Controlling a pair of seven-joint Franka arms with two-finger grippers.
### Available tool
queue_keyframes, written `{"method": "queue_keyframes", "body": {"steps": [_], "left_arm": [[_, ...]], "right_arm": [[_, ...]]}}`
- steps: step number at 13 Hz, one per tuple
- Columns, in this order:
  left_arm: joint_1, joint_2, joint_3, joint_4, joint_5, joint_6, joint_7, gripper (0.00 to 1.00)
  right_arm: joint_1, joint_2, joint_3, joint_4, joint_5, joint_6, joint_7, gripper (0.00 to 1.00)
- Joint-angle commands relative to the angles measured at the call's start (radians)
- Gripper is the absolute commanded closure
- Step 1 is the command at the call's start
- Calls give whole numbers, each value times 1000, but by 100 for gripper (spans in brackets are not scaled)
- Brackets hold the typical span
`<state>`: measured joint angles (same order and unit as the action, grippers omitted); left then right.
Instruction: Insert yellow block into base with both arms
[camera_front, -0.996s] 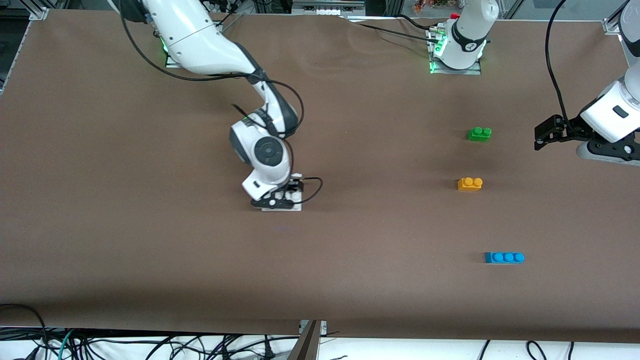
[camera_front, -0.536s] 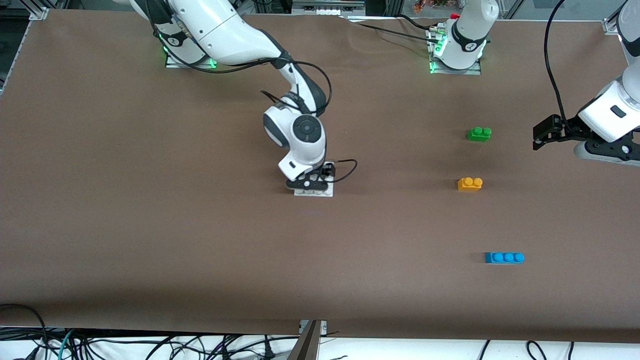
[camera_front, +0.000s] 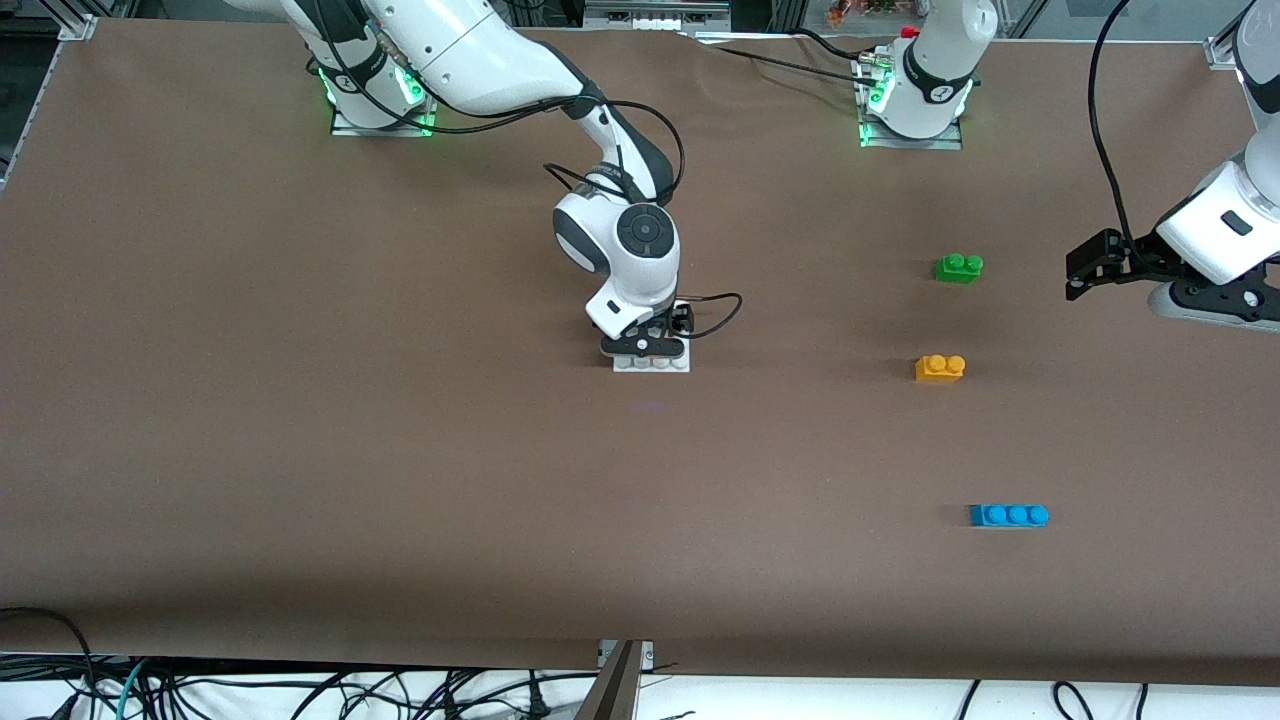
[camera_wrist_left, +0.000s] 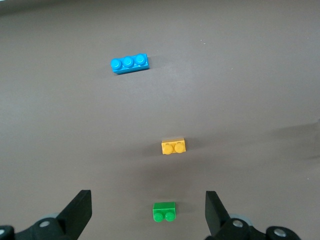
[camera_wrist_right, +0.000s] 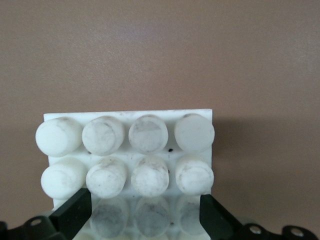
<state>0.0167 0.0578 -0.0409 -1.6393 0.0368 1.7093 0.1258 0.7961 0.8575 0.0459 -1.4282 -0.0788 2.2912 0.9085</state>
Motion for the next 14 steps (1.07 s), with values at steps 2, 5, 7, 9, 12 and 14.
{"method": "queue_keyframes", "body": {"steps": [2,5,7,9,12,14], "left_arm": [[0,10,1,24,-21,-14,20,0],[-4,28,0,29,-18,-17,22,0],[-4,36,0,26,-22,-19,18,0],[-7,89,-4,26,-17,-43,17,0],[-11,135,-7,13,-20,-66,15,0],[-11,203,-8,10,-20,-62,14,0]], "right_arm": [[-3,2,-6,141,7,-108,-60,0],[-31,-41,-18,274,8,-339,-196,0],[-83,-109,-18,302,8,-445,-308,0],[-173,-213,-18,301,8,-519,-420,0],[-302,-310,-32,301,16,-625,-552,0],[-376,-348,-38,301,17,-671,-634,0]]}}
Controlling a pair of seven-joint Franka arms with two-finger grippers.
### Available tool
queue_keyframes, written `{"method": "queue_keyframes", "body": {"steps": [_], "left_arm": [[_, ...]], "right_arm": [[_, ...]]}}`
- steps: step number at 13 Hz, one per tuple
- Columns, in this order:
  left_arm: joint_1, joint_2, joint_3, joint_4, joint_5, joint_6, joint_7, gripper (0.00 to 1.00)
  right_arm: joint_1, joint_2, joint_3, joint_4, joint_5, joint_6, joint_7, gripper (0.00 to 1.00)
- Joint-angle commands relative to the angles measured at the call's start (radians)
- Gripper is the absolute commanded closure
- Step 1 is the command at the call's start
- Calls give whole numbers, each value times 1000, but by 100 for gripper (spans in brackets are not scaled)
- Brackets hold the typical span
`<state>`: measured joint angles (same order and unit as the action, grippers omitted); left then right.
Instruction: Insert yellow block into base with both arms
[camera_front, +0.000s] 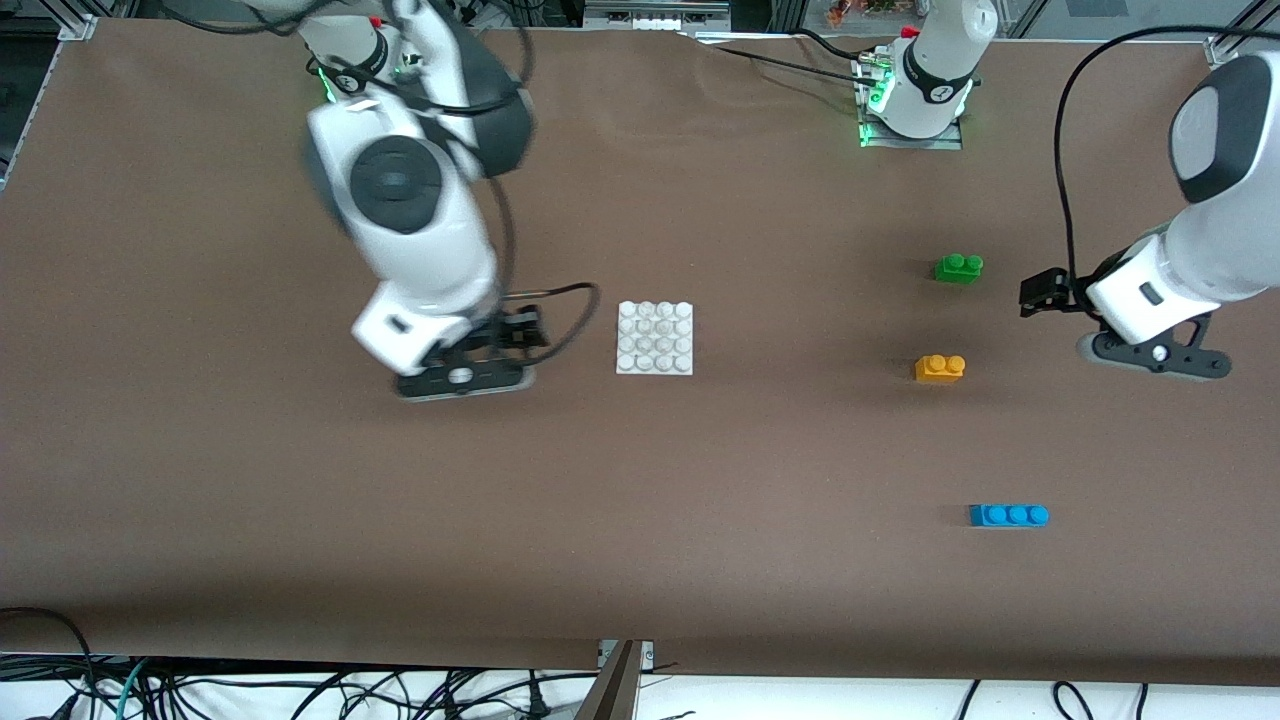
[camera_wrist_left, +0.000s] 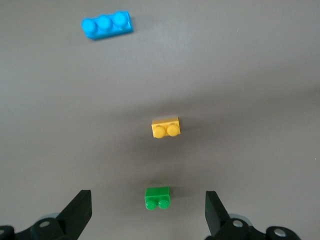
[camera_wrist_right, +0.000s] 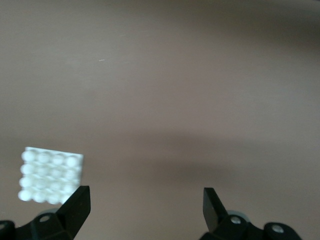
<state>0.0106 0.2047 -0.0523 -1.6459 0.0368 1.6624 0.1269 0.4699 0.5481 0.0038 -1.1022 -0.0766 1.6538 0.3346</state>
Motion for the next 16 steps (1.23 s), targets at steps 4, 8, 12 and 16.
{"method": "queue_keyframes", "body": {"steps": [4,8,12,16], "left_arm": [[-3,119,5,-69,-8,144,11,0],[2,97,5,-332,-8,469,10,0],[2,111,5,-491,-8,681,2,0],[5,150,3,-511,-9,735,2,0]], "right_arm": [[-200,-114,7,-65,21,-52,-184,0],[-307,-221,8,-172,20,-39,-195,0],[-430,-379,2,-365,18,85,-190,0],[-465,-451,-1,-393,18,107,-196,0]]}}
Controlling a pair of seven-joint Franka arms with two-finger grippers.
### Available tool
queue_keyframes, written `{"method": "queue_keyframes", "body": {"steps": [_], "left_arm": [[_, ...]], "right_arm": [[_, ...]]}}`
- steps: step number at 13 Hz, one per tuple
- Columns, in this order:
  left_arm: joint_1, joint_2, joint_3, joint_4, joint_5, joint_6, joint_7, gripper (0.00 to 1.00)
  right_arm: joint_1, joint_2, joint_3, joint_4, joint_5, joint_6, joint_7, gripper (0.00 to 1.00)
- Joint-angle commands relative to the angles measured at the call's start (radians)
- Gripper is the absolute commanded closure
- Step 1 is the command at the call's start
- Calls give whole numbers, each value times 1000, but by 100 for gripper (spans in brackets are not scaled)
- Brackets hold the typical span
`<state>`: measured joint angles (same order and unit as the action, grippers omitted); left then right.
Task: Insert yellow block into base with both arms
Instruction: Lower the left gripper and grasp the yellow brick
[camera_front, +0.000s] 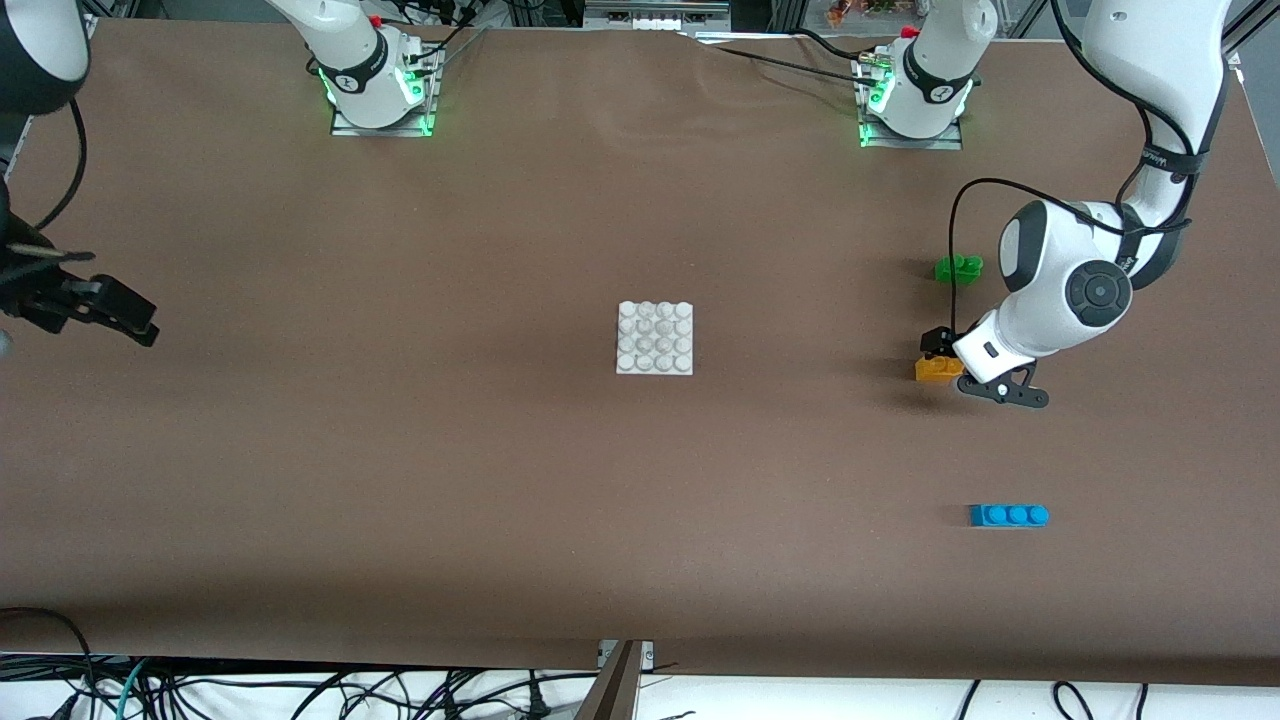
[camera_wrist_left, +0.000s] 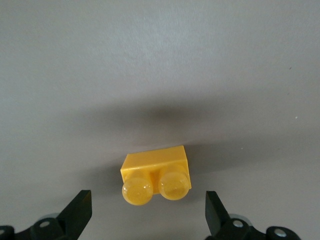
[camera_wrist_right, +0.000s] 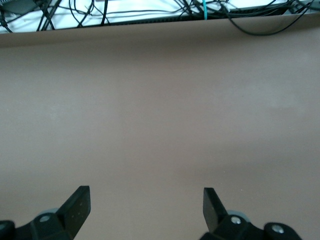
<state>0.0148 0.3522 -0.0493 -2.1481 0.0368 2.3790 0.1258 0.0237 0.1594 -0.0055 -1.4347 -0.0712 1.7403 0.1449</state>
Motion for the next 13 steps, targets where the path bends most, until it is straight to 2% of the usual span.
{"method": "queue_keyframes", "body": {"steps": [1,5,7,13], "left_arm": [[-1,1,0,-9,-11,19,3,0],[-6,19,0,-6,-12,23,3,0],[-6,36,0,-4,-12,41,1,0],[-6,65,0,22,-17,52,1,2]], "right_arm": [[-27,-66,4,-61,13,10,-7,0],[-30,-63,-16,-66,19,-11,-48,0],[-39,-63,-17,-70,63,-39,-51,0],[-47,-60,-22,-75,60,-73,-56,0]]}}
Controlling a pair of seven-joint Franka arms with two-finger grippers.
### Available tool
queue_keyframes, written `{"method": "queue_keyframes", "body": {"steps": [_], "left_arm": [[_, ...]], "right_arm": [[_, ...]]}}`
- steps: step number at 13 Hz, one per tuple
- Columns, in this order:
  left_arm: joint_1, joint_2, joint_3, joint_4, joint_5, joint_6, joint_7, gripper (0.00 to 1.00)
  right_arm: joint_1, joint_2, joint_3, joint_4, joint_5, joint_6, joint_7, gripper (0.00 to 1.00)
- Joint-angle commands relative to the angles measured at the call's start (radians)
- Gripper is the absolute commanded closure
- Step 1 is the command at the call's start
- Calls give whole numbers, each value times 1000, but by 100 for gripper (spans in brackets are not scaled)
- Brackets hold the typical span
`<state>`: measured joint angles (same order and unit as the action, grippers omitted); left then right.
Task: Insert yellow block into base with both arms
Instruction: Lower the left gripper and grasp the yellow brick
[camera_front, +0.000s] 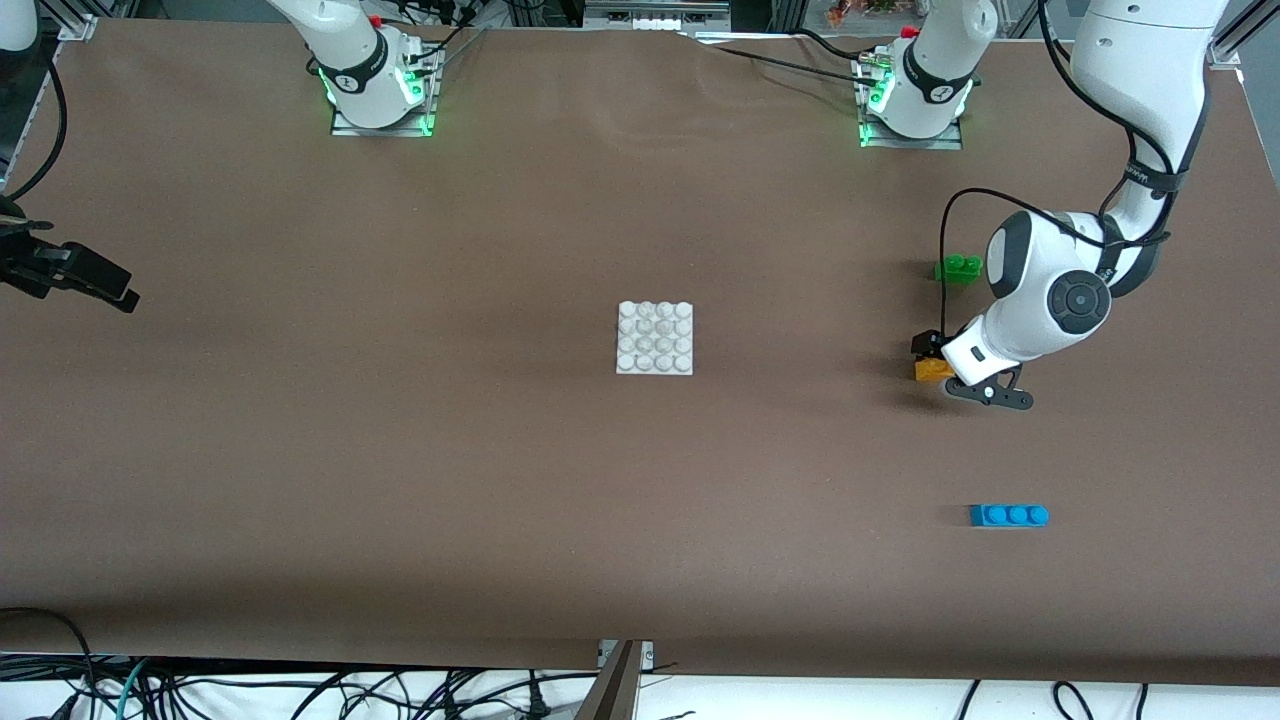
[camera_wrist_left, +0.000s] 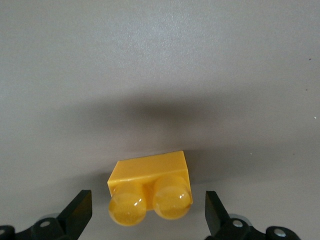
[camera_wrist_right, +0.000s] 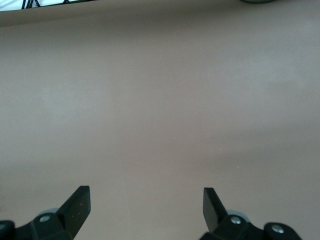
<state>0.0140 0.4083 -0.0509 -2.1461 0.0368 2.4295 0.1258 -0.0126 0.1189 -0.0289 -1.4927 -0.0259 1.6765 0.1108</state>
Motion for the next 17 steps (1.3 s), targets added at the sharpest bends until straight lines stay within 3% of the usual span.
{"method": "queue_keyframes", "body": {"steps": [1,2,7,11,15,17], "left_arm": [[-5,6,2,20,-17,0,3,7],[-5,3,2,20,-17,0,3,12],[-5,-9,2,20,-17,-10,5,72],[-6,-71,-35,35,-17,-67,3,73],[-6,-95,-127,245,-18,-404,-53,73],[-12,-91,-235,326,-8,-506,-157,72]], "right_arm": [[-10,-24,0,-17,15,-11,-26,0],[-13,-24,-2,-17,15,-27,-26,0],[-17,-12,-19,3,14,-73,-26,0],[-17,-5,-19,3,18,-70,-26,0],[-15,-5,-17,3,11,-69,-25,0],[-15,-5,-17,3,9,-67,-26,0]]}}
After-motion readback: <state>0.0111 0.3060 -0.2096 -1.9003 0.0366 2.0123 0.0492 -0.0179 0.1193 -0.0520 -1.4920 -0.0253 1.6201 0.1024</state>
